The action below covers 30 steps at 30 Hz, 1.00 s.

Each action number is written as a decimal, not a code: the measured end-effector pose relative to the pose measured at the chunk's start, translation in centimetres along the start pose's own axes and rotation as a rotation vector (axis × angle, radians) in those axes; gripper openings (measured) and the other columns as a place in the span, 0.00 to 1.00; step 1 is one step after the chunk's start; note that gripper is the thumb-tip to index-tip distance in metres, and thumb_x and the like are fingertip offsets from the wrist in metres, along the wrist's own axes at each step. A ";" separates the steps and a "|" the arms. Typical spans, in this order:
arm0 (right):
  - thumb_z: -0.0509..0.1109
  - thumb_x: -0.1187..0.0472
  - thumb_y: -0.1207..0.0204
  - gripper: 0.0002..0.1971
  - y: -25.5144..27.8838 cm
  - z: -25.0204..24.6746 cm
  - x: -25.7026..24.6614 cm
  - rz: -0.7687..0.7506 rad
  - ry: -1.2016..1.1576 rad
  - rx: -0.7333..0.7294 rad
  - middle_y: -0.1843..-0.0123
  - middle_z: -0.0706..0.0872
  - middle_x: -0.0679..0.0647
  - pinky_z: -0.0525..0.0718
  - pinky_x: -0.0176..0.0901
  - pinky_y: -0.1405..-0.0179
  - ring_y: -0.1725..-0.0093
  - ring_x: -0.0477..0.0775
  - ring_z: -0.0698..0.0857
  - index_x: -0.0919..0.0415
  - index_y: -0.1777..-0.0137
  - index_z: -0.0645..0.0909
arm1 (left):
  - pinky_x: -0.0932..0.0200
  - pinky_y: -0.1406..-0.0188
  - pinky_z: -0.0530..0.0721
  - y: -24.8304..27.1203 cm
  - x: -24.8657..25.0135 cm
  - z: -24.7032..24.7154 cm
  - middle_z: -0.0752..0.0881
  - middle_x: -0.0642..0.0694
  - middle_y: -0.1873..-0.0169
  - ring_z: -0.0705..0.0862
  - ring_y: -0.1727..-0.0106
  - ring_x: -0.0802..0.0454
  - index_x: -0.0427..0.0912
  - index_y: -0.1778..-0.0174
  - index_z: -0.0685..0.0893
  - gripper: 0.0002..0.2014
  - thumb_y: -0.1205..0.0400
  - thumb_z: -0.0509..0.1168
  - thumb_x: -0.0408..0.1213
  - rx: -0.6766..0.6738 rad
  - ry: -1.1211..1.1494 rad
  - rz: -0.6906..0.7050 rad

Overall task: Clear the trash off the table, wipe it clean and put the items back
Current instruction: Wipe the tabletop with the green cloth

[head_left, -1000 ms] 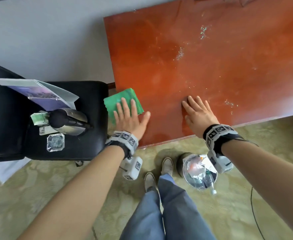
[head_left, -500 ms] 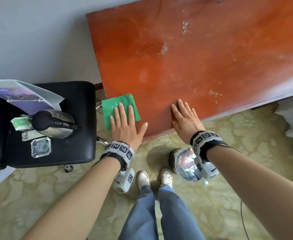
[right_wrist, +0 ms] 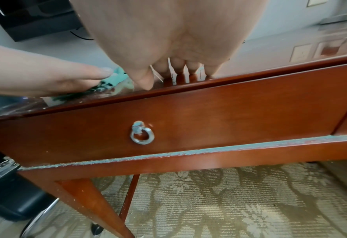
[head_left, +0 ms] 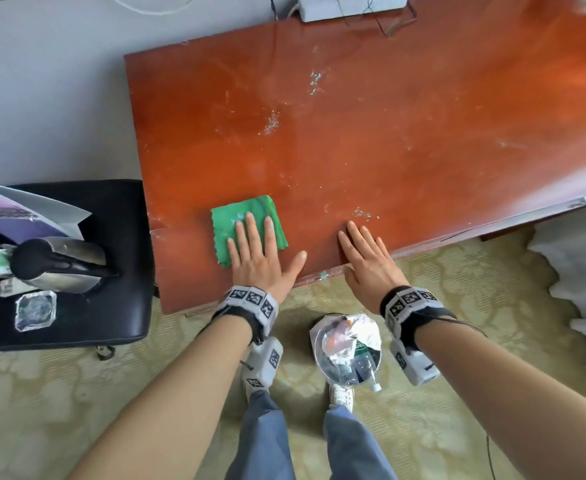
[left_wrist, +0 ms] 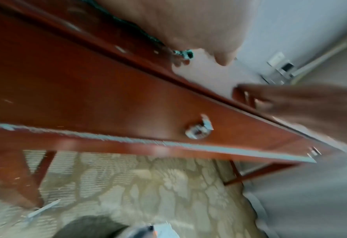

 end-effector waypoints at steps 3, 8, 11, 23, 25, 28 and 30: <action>0.56 0.61 0.15 0.34 0.9 -0.7 2.3 -0.032 -0.017 0.006 0.11 0.41 0.55 0.43 0.53 0.14 0.12 0.58 0.43 0.59 0.12 0.47 | 0.35 0.16 0.36 2.0 6.5 1.8 0.29 0.37 0.16 0.29 0.15 0.38 0.44 0.13 0.33 0.51 0.24 0.32 0.78 0.009 -0.014 0.073; 0.61 0.70 0.24 0.37 1.8 -1.6 3.7 -0.102 0.000 0.068 0.11 0.45 0.59 0.44 0.55 0.14 0.12 0.61 0.45 0.65 0.14 0.56 | 0.37 0.16 0.34 2.9 8.9 2.1 0.25 0.40 0.17 0.27 0.15 0.39 0.47 0.15 0.28 0.53 0.24 0.45 0.77 -0.056 -0.035 0.058; 0.64 0.73 0.32 0.37 1.8 -2.5 2.5 -0.170 -0.009 0.137 0.14 0.59 0.63 0.57 0.62 0.15 0.15 0.66 0.60 0.64 0.19 0.66 | 0.42 0.14 0.42 4.4 8.3 0.9 0.34 0.43 0.14 0.36 0.13 0.43 0.47 0.12 0.40 0.52 0.22 0.66 0.63 -0.060 0.005 0.197; 0.72 0.72 0.41 0.34 -0.9 -0.4 -3.5 -0.214 0.202 0.154 0.22 0.70 0.68 0.72 0.67 0.28 0.28 0.71 0.74 0.57 0.31 0.78 | 0.48 0.50 0.73 3.5 2.3 -2.7 0.81 0.53 0.46 0.77 0.44 0.46 0.53 0.43 0.82 0.22 0.32 0.78 0.39 0.215 -0.088 0.239; 0.72 0.71 0.38 0.25 -0.9 -1.1 -3.7 -0.200 0.168 0.186 0.24 0.74 0.67 0.76 0.67 0.32 0.30 0.71 0.76 0.59 0.39 0.82 | 0.49 0.51 0.72 3.3 2.0 -3.3 0.83 0.56 0.50 0.77 0.45 0.46 0.54 0.48 0.84 0.15 0.30 0.76 0.43 0.231 -0.032 0.275; 0.73 0.68 0.32 0.16 -1.2 -3.7 -4.5 -0.088 0.032 0.182 0.26 0.76 0.64 0.79 0.65 0.34 0.29 0.69 0.76 0.60 0.43 0.84 | 0.49 0.47 0.73 3.0 0.8 -4.9 0.85 0.57 0.49 0.77 0.41 0.49 0.54 0.48 0.85 0.08 0.23 0.71 0.46 0.172 0.144 0.347; 0.71 0.65 0.26 0.14 -1.8 -6.0 -5.7 0.032 -0.084 0.152 0.31 0.78 0.58 0.82 0.59 0.38 0.35 0.63 0.80 0.57 0.40 0.84 | 0.50 0.48 0.76 2.6 -0.7 -6.9 0.86 0.56 0.50 0.79 0.46 0.50 0.52 0.47 0.86 0.07 0.20 0.69 0.46 0.089 0.301 0.358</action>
Point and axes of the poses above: each hand's wrist, its own y-axis away from the middle knuckle, its own z-axis out of the palm, x = y × z, the point moved 7 cm from there along -y, towards the middle knuckle
